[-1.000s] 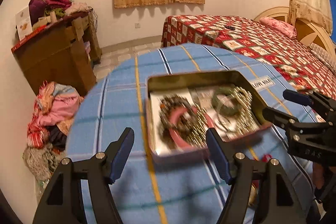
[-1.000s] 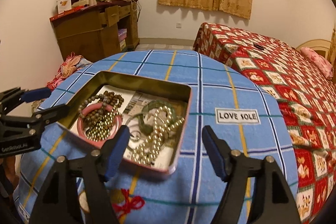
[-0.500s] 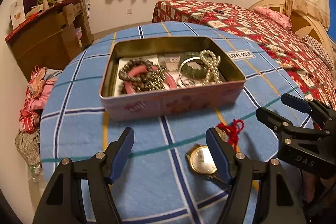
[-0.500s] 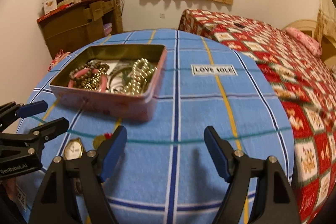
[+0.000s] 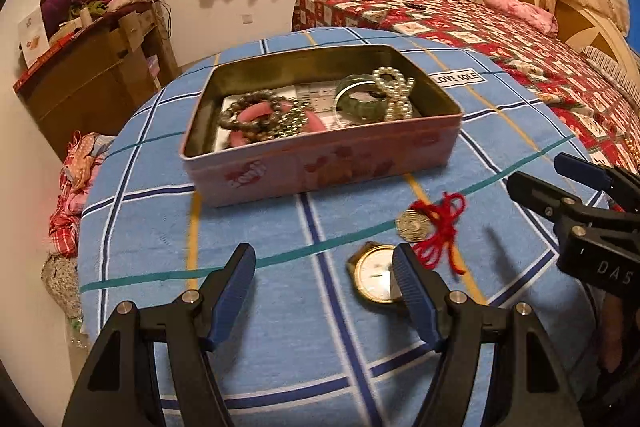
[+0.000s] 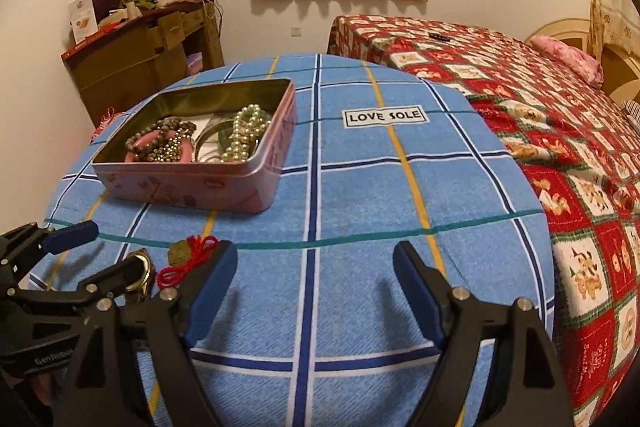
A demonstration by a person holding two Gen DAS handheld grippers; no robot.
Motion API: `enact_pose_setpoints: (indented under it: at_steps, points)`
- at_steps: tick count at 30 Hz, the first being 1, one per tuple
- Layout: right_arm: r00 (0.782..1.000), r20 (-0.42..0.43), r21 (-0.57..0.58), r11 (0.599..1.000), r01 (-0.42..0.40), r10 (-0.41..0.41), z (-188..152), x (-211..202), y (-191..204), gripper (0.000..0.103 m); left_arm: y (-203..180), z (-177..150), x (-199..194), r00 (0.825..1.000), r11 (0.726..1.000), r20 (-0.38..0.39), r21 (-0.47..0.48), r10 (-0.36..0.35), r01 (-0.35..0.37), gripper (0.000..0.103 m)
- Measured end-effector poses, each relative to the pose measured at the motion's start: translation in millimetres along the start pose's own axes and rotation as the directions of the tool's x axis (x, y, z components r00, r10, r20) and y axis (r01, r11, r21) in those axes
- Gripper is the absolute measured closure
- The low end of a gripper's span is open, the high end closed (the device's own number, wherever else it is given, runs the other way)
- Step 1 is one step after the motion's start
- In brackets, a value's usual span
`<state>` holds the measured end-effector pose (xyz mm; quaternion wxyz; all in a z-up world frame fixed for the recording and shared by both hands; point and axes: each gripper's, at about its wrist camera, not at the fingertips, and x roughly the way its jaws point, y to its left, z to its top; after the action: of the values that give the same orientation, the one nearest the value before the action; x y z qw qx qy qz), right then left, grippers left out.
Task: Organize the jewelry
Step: 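Grasp the gold watch by its brown strap with left gripper while right grasps the red-string coin charm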
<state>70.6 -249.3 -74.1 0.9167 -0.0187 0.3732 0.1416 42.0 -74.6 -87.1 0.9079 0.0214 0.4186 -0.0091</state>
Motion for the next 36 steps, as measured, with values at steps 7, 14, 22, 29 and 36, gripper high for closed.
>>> enact_pose_setpoints:
  at_steps: [7,14,22,29,36]
  points:
    - [1.0,-0.007,-0.013,1.0,-0.008,0.008,-1.8,1.6,6.1,0.021,42.5,-4.0,14.7,0.997,0.996,-0.057,-0.065,0.05,-0.054,0.028]
    - [1.0,-0.011,-0.02,1.0,0.0,0.0,-4.7,3.7,9.4,0.021,34.4,-3.3,-7.1,1.0,0.996,-0.013,-0.09,-0.002,0.001,0.028]
    - [1.0,-0.004,0.003,1.0,0.024,-0.024,-5.5,-1.9,0.6,0.02,-18.7,-1.4,-10.4,0.997,0.997,-0.02,0.02,-0.073,0.074,0.028]
    - [1.0,-0.004,0.019,1.0,0.011,-0.011,-5.5,-1.3,-1.4,0.02,-7.4,-7.2,3.3,0.997,0.999,-0.068,0.01,-0.037,0.038,0.028]
    - [1.0,-0.008,0.014,1.0,-0.006,0.006,-4.8,-1.7,4.3,0.02,18.4,-7.3,7.0,0.998,0.999,-0.057,-0.036,-0.034,0.032,0.028]
